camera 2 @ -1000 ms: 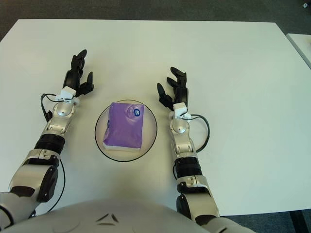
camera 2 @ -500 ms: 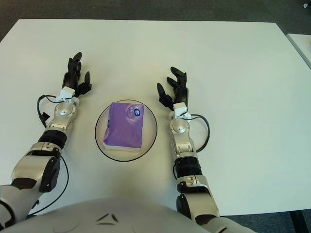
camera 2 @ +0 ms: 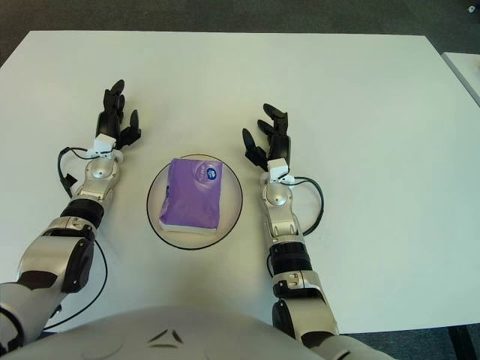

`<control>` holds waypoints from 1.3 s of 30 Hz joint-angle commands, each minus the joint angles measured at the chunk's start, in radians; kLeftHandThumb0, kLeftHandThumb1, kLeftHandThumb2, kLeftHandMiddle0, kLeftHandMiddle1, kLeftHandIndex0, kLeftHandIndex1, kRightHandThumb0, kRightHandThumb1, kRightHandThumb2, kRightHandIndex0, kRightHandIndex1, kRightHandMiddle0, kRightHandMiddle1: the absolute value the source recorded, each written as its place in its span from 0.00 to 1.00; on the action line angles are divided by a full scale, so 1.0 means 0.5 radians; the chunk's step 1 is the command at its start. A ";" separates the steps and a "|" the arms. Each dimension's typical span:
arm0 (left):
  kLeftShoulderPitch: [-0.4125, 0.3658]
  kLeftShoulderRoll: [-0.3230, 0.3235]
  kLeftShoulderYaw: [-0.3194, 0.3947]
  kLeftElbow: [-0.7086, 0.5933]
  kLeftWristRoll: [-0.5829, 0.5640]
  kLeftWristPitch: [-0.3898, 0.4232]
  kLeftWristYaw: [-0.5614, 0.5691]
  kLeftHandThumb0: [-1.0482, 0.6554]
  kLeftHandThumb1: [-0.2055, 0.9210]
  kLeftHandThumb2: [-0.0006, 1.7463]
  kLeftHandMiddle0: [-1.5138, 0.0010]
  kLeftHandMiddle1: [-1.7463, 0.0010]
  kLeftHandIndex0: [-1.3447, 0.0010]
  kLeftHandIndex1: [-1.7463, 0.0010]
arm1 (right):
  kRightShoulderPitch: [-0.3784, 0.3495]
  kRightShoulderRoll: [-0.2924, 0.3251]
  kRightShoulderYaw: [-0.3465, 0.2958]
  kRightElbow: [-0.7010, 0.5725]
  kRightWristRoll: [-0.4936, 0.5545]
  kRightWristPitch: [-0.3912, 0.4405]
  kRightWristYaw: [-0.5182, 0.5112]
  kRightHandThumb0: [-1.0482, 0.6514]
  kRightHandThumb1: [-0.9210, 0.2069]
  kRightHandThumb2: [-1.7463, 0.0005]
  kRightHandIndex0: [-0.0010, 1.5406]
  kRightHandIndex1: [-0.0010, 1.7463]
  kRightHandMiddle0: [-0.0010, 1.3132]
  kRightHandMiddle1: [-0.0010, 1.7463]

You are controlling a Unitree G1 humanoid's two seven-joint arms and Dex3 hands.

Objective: Put the tissue paper into the plate.

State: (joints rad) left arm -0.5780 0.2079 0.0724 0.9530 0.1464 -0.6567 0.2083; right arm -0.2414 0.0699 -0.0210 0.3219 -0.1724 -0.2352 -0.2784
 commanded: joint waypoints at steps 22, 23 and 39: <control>0.638 -0.068 -0.093 -0.498 0.126 -0.008 0.084 0.23 1.00 0.44 0.79 0.97 1.00 0.62 | 0.215 0.030 -0.018 0.107 0.023 0.186 -0.022 0.29 0.09 0.68 0.18 0.32 0.00 0.48; 0.661 -0.068 -0.095 -0.534 0.131 0.001 0.083 0.24 1.00 0.43 0.79 0.97 1.00 0.61 | 0.218 0.030 -0.017 0.103 0.022 0.189 -0.023 0.28 0.09 0.68 0.18 0.32 0.00 0.48; 1.068 -0.157 -0.127 -1.098 0.070 0.120 -0.009 0.26 1.00 0.41 0.73 0.94 1.00 0.58 | 0.245 0.024 -0.013 0.066 0.033 0.206 -0.008 0.27 0.08 0.69 0.18 0.31 0.00 0.49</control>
State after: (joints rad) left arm -0.1946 0.1742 0.0336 0.3829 0.1983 -0.6293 0.2220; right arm -0.2186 0.0787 -0.0171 0.2927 -0.1734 -0.2314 -0.2916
